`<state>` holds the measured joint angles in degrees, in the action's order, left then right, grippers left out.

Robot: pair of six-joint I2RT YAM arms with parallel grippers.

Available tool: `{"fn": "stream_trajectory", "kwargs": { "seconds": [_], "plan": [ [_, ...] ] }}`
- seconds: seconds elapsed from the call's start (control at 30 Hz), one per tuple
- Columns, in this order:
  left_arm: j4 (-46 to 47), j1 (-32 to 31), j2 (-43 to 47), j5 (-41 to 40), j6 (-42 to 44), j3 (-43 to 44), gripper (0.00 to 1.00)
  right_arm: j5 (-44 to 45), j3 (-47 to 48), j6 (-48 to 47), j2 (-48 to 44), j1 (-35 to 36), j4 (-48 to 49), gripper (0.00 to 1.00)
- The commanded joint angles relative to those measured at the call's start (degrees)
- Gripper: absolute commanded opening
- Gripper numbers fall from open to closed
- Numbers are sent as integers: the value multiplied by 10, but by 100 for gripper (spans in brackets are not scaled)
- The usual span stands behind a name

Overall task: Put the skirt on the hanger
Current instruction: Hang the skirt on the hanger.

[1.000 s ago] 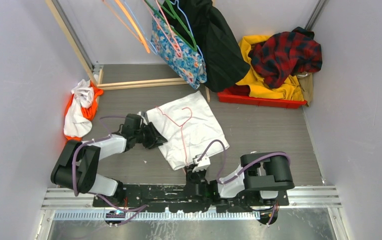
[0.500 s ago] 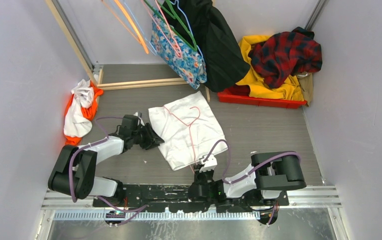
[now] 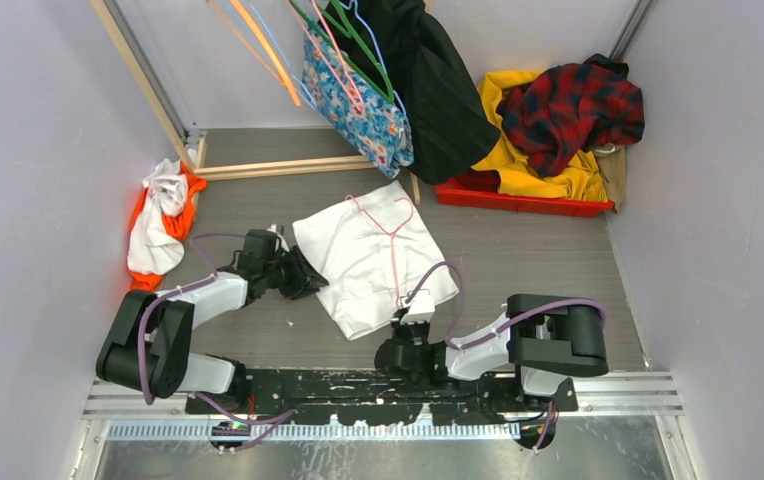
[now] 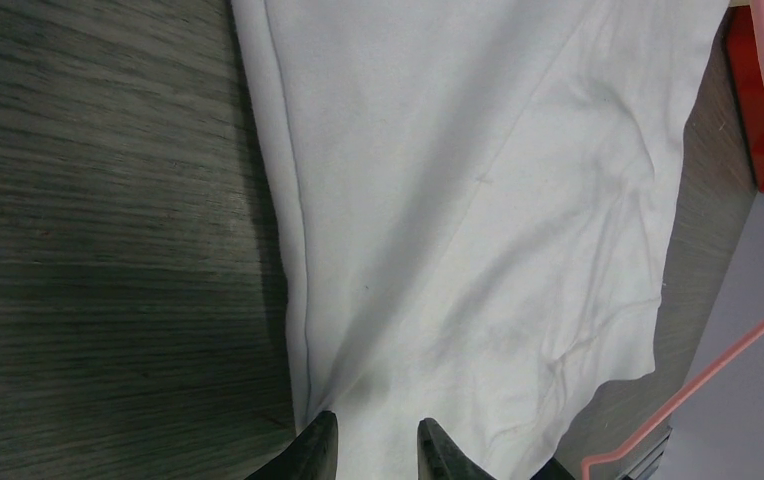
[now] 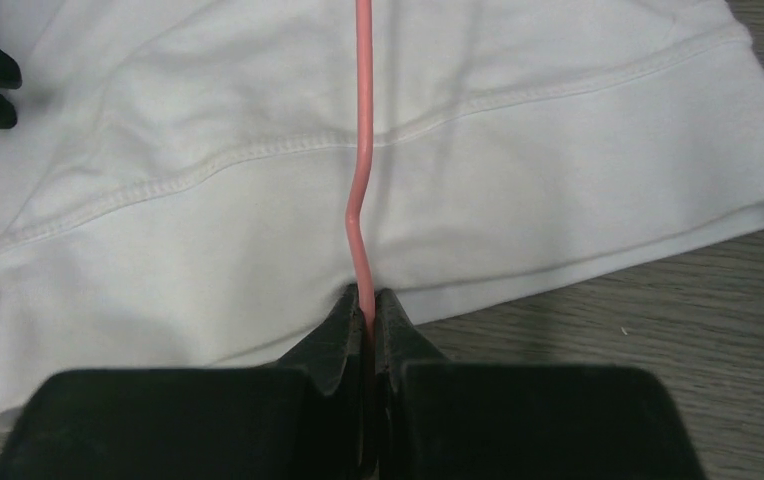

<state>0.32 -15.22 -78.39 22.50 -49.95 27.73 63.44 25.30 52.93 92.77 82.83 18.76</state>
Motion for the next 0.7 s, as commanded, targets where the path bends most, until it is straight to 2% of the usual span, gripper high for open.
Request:
{"fn": "stream_trajectory", "kwargs": {
  "seconds": [0.0,0.33,0.47,0.67],
  "plan": [
    [-18,3,1,-2,18,3,36,-11,-19,-22,-20,-13,-18,1],
    [-12,3,-14,-1,18,8,36,-14,-67,-30,-61,-14,-16,1],
    [-9,3,-19,0,19,9,36,-24,-66,-79,-51,-13,19,1],
    [-21,3,-17,1,26,16,37,5,-45,-123,-65,-14,3,1]
  ]
}}
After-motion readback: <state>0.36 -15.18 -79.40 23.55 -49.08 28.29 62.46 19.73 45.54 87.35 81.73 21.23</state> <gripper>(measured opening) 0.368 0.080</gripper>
